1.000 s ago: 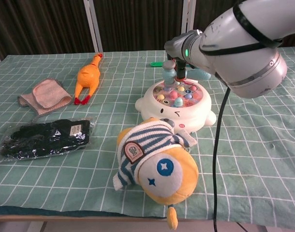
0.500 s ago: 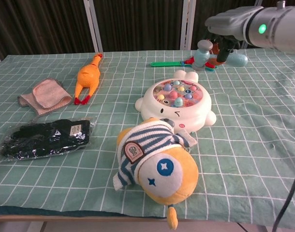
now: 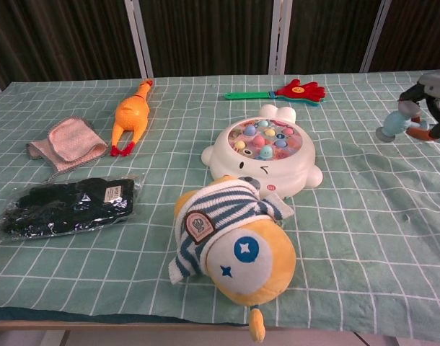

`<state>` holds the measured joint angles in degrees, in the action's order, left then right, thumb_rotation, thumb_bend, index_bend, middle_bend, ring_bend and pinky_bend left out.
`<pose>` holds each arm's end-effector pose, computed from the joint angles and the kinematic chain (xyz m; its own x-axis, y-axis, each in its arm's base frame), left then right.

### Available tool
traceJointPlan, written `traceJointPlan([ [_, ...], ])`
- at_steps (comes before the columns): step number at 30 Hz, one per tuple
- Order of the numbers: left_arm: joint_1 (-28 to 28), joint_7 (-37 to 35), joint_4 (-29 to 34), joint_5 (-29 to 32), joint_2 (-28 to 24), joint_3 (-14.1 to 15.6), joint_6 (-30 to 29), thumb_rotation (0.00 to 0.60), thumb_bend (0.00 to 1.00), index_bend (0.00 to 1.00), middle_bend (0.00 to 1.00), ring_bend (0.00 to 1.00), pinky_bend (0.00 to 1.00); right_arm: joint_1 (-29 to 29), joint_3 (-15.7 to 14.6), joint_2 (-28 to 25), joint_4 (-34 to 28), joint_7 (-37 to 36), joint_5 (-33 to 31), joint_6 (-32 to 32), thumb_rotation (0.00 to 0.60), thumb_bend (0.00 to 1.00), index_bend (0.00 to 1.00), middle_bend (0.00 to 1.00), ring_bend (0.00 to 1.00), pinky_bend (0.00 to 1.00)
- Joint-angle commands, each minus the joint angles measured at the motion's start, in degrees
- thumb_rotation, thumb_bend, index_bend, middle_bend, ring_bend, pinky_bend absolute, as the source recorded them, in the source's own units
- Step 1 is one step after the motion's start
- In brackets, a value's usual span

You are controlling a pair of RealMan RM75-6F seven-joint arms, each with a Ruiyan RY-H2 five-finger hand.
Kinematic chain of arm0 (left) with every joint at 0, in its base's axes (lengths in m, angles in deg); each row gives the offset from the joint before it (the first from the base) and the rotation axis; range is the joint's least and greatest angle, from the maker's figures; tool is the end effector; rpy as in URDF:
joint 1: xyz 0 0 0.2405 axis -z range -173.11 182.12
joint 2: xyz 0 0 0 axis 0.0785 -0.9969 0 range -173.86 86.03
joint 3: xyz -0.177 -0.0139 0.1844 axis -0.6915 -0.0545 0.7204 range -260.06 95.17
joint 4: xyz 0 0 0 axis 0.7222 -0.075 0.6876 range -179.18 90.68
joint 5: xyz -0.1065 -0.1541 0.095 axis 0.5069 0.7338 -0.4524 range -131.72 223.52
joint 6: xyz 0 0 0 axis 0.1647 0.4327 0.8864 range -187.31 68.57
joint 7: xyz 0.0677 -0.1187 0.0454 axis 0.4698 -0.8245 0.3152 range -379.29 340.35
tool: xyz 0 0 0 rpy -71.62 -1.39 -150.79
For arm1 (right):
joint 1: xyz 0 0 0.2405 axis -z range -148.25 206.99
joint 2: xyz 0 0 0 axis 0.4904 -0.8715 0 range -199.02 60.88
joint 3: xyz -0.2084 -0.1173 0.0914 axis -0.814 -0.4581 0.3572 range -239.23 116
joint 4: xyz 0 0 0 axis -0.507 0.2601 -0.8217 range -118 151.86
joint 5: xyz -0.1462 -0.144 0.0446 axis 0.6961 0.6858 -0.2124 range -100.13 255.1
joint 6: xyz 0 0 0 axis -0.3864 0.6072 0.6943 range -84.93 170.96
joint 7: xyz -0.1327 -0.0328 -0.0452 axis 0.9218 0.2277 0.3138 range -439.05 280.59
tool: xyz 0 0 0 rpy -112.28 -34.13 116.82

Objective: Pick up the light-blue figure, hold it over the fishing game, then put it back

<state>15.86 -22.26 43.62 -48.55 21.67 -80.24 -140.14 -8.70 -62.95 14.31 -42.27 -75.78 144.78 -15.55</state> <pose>-0.2971 0.1950 0.1280 0.4371 0.1176 0.8917 0.8824 -0.2478 -0.3999 -0.2998 -0.3722 0.0698 0.6373 -0.1640 0.7529 -0.7702 -0.1662 0.6158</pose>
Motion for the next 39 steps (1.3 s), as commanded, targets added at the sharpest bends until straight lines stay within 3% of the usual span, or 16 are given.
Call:
traceJointPlan([
  [1,0.04,0.12,0.05,-0.02,0.05,0.04,0.06,0.600,0.39,0.00,0.00,0.00,0.00,4.17,-2.39,5.03,9.86,-8.01,7.04,0.34,0.600,0.62,0.99,0.65,0.69,0.70],
  [14,0.24,0.87,0.14,0.56,0.31,-0.01,0.60,0.600,0.39,0.00,0.00,0.00,0.00,4.77,-0.56,9.70,19.57,-15.50,10.98,3.67,0.600,0.62,0.99,0.65,0.69,0.70],
  [25,0.25,0.79,0.17,0.57,0.23,0.10,0.56,0.600,0.39,0.00,0.00,0.00,0.00,4.77,1.37,10.24,21.02,-17.40,11.74,5.99,0.600,0.62,0.99,0.65,0.69,0.70],
  [39,0.34,0.86,0.18,0.61,0.21,0.25,0.79,0.600,0.39,0.00,0.00,0.00,0.00,4.84,2.57,9.44,20.97,-18.93,12.58,8.72,0.600,0.59,0.89,0.65,0.63,0.64],
])
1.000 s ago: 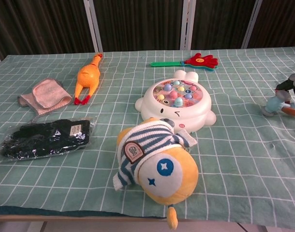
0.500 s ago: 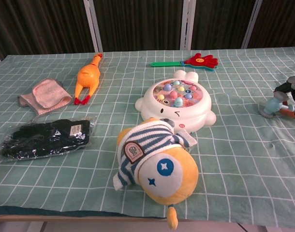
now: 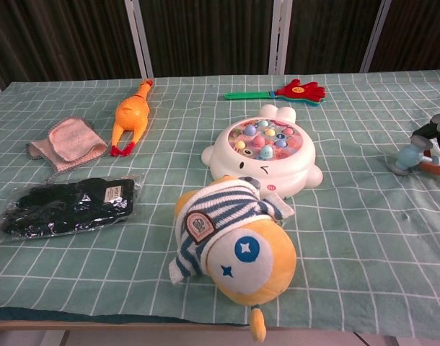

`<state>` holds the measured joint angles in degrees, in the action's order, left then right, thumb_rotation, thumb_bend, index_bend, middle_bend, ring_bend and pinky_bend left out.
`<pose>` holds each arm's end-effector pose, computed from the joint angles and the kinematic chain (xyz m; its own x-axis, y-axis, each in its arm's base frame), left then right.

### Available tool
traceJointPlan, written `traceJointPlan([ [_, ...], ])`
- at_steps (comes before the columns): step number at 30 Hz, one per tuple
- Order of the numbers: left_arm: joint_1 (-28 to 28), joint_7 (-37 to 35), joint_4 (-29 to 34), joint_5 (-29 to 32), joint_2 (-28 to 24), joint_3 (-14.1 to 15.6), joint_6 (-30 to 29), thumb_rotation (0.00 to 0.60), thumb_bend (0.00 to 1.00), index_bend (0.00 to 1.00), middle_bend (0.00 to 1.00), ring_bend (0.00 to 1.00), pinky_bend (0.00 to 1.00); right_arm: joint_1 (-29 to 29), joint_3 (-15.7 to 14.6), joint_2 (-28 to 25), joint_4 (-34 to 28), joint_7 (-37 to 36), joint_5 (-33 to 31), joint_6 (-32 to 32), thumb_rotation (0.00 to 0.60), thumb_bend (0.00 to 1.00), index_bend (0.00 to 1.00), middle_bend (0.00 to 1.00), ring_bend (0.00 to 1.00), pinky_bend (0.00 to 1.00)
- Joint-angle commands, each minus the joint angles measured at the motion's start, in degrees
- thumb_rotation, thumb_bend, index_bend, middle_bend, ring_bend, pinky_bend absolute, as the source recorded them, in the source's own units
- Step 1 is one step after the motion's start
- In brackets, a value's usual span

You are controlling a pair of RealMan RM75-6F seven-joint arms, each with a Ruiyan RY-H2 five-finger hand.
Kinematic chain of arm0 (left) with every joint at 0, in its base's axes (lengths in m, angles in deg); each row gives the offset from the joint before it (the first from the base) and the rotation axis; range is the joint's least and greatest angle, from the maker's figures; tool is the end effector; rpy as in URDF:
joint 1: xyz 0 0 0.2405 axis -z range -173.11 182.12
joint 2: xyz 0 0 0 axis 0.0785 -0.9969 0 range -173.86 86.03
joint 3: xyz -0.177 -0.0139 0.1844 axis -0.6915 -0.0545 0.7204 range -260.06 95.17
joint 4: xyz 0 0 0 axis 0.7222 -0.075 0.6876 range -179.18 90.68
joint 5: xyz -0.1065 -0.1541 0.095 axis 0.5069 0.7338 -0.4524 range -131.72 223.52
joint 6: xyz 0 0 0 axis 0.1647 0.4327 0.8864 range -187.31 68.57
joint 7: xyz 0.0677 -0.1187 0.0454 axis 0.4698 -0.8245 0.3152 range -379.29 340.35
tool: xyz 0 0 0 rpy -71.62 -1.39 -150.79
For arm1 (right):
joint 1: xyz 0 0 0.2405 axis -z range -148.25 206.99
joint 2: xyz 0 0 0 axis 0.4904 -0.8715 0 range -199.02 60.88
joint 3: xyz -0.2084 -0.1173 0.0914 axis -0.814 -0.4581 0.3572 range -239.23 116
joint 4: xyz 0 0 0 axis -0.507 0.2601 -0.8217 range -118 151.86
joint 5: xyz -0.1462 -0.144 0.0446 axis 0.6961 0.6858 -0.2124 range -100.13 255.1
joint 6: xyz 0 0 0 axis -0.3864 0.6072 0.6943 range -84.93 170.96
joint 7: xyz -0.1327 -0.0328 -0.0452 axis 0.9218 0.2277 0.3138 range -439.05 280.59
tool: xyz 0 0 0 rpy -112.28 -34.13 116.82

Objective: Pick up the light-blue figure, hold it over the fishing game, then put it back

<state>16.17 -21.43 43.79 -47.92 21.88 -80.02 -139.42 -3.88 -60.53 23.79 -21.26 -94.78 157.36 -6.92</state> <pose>-0.2976 0.1957 0.1252 0.4456 0.1286 0.8859 0.8802 -0.2436 -0.4074 -0.3542 -0.3658 0.0456 0.5607 -0.2888 0.7760 -0.8255 -0.1222 0.5510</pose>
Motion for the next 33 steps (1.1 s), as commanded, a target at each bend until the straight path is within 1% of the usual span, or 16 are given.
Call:
traceJointPlan([
  [1,0.07,0.05,0.01,-0.03,0.01,0.06,0.15,0.600,0.39,0.00,0.00,0.00,0.00,0.05,0.28,-0.04,-0.02,0.17,-0.01,0.10,0.600,0.59,0.89,0.65,0.63,0.64],
  [9,0.03,-0.07,0.10,-0.09,-0.14,0.13,0.03,0.600,0.39,0.00,0.00,0.00,0.00,0.38,1.40,0.60,0.67,1.74,-0.13,-0.58,0.600,0.57,0.81,0.63,0.62,0.63],
  [14,-0.05,-0.27,0.09,-0.21,-0.23,0.21,-0.19,0.600,0.39,0.00,0.00,0.00,0.00,0.58,1.81,0.46,0.41,2.64,-0.32,-0.21,0.600,0.55,0.77,0.60,0.60,0.61],
  [18,-0.04,-0.30,0.07,-0.21,-0.24,0.21,-0.18,0.600,0.39,0.00,0.00,0.00,0.00,0.64,2.04,0.17,0.05,2.72,-0.47,0.49,0.600,0.55,0.68,0.55,0.58,0.59],
  [21,-0.04,-0.21,0.06,-0.18,-0.18,0.22,-0.15,0.600,0.39,0.00,0.00,0.00,0.00,0.58,2.14,0.02,-0.08,2.69,-0.49,1.13,0.600,0.55,0.64,0.51,0.57,0.59],
  [28,0.12,0.22,0.18,0.14,-0.06,0.20,0.39,0.600,0.39,0.00,0.00,0.00,0.00,0.34,2.34,-0.54,-0.46,2.59,-0.52,2.56,0.600,0.55,0.59,0.45,0.55,0.58],
  [33,0.07,0.30,0.19,0.17,-0.04,0.16,0.24,0.600,0.39,0.00,0.00,0.00,0.00,0.32,2.62,-1.32,-1.43,2.75,-0.55,2.70,0.600,0.55,0.58,0.43,0.54,0.57],
])
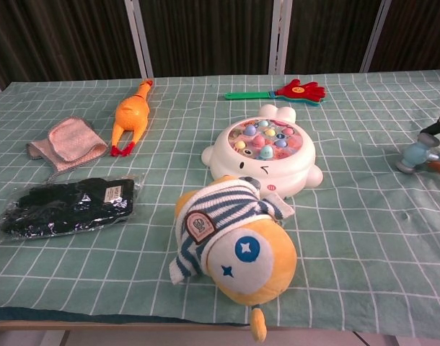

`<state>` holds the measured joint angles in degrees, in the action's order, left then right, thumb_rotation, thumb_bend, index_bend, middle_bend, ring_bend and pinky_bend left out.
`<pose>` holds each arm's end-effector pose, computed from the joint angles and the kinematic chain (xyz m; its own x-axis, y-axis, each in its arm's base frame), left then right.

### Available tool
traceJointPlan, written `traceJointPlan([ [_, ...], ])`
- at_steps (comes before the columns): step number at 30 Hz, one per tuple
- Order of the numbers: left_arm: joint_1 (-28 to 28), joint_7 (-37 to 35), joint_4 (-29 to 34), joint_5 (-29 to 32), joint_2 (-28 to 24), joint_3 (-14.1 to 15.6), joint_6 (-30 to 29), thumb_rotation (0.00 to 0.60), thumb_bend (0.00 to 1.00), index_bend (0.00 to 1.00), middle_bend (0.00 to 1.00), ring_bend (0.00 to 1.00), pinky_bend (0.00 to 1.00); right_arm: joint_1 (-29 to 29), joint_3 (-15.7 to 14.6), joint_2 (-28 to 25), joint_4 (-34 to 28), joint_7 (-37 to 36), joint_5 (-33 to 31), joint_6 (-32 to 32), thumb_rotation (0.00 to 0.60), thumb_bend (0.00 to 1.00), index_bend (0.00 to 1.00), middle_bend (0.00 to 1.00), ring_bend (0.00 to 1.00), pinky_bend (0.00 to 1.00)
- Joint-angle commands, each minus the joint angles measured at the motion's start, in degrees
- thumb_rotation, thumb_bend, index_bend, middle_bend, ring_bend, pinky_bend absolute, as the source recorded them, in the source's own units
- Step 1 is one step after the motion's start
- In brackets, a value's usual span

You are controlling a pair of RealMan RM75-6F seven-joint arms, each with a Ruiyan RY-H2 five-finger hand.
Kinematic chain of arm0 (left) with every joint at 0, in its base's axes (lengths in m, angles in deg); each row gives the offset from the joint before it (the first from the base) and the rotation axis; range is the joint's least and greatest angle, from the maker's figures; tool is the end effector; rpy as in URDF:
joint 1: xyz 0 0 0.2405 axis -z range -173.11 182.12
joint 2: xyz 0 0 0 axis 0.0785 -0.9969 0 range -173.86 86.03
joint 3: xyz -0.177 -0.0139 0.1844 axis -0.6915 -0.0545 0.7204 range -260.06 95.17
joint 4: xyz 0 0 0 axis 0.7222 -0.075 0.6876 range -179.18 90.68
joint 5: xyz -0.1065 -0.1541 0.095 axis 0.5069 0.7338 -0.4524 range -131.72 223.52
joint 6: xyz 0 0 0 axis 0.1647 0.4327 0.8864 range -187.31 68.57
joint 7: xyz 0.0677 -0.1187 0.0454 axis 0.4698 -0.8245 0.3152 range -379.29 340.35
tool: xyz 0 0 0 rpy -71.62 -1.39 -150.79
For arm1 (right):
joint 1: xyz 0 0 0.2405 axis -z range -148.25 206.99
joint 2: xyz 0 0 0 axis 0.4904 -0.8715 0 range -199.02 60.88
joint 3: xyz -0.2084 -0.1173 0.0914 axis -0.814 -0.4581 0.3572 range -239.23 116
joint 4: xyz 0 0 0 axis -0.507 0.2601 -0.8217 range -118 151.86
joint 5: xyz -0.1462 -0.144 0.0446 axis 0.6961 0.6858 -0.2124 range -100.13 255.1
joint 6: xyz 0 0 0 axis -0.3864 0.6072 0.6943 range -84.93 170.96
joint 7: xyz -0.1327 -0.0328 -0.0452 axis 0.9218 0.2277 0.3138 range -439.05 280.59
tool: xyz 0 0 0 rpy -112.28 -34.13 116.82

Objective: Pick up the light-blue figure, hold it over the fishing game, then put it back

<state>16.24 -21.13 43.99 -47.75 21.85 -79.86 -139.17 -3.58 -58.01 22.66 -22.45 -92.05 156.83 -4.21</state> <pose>-0.2976 0.1953 0.1243 0.4483 0.1343 0.8837 0.8796 -0.2425 -0.4094 -0.3577 -0.3689 0.0520 0.5701 -0.3019 0.7641 -0.8151 -0.0916 0.5720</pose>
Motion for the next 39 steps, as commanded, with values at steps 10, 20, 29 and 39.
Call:
traceJointPlan([
  [10,-0.05,-0.23,-0.02,-0.16,-0.09,0.08,-0.16,0.600,0.39,0.00,0.00,0.00,0.00,0.37,0.34,-0.83,-1.10,0.43,-0.04,-0.46,0.600,0.51,0.56,0.42,0.53,0.57],
  [20,-0.12,-0.55,0.00,-0.25,-0.22,0.10,-0.38,0.600,0.39,0.00,0.00,0.00,0.00,0.80,0.50,-1.18,-1.61,1.41,-0.15,-0.69,0.600,0.44,0.55,0.42,0.53,0.57],
  [29,-0.16,-0.64,-0.04,-0.35,-0.23,0.12,-0.50,0.600,0.39,0.00,0.00,0.00,0.00,1.03,0.74,-1.47,-1.85,1.52,-0.18,-1.02,0.600,0.41,0.54,0.42,0.53,0.57],
  [39,-0.15,-0.46,-0.03,-0.35,-0.17,0.15,-0.44,0.600,0.39,0.00,0.00,0.00,0.00,0.91,1.45,-1.27,-1.91,1.99,-0.65,-1.17,0.600,0.40,0.54,0.42,0.53,0.57],
])
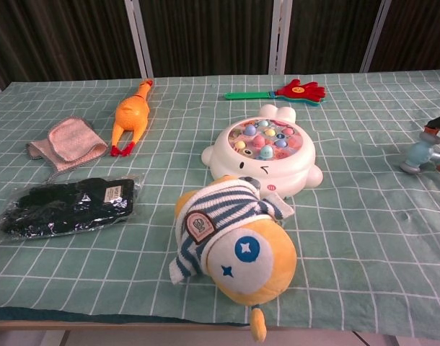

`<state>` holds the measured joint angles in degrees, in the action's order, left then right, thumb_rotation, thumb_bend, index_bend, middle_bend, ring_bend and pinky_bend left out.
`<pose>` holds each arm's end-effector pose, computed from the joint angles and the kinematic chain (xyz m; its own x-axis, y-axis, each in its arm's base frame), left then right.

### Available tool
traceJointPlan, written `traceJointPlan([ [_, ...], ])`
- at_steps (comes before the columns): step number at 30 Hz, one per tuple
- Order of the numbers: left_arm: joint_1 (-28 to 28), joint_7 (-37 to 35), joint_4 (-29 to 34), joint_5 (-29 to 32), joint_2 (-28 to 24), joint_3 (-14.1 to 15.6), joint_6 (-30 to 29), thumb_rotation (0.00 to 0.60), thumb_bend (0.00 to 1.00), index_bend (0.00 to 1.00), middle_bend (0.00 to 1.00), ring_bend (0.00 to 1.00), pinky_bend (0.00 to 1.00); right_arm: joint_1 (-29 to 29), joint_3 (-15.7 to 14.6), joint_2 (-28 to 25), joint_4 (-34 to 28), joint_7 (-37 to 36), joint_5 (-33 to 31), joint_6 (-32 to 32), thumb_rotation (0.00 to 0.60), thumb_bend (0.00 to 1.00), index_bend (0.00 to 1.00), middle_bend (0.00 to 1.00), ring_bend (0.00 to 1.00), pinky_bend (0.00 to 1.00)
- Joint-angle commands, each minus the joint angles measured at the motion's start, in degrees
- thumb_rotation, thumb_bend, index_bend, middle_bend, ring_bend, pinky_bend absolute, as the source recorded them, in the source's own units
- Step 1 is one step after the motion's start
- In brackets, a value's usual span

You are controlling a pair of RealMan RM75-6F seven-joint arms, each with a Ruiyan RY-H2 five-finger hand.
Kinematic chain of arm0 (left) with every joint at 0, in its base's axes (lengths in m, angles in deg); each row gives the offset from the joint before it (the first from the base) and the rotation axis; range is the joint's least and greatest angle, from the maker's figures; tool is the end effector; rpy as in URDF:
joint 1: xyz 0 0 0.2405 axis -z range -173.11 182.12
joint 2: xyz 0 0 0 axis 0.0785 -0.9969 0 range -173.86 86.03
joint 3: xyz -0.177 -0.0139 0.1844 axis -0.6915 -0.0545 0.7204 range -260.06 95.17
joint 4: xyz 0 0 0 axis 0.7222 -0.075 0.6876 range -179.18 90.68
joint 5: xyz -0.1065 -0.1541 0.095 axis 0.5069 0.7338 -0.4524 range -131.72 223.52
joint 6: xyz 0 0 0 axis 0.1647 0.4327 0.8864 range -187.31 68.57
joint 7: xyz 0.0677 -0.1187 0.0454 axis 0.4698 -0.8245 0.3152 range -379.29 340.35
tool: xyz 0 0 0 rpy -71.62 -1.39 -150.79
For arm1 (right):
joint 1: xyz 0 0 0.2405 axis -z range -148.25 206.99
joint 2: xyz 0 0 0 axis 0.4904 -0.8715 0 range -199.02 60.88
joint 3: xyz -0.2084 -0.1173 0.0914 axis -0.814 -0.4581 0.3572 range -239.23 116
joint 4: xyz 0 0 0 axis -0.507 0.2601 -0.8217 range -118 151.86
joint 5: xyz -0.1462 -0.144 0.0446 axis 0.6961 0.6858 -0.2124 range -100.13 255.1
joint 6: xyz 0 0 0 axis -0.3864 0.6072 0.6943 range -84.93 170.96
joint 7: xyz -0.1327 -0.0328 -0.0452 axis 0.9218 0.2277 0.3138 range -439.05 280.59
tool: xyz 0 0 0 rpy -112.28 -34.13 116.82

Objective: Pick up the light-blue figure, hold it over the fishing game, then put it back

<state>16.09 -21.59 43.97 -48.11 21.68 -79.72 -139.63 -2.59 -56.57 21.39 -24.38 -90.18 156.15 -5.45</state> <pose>-0.2975 0.1940 0.1256 0.4437 0.1314 0.8865 0.8810 -0.2452 -0.4047 -0.3582 -0.3668 0.0607 0.5704 -0.2749 0.7740 -0.8152 -0.0737 0.5745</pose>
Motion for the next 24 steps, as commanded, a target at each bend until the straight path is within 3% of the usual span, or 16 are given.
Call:
traceJointPlan([
  [1,0.01,0.01,-0.01,0.04,0.00,0.00,0.04,0.600,0.39,0.00,0.00,0.00,0.00,-0.11,0.04,0.02,0.00,0.15,0.03,0.06,0.600,0.40,0.54,0.42,0.53,0.57],
  [24,-0.01,-0.12,0.05,-0.19,-0.02,0.07,-0.09,0.600,0.39,0.00,0.00,0.00,0.00,0.90,-0.50,-1.22,-1.05,0.41,0.60,-0.84,0.600,0.40,0.54,0.42,0.53,0.57],
])
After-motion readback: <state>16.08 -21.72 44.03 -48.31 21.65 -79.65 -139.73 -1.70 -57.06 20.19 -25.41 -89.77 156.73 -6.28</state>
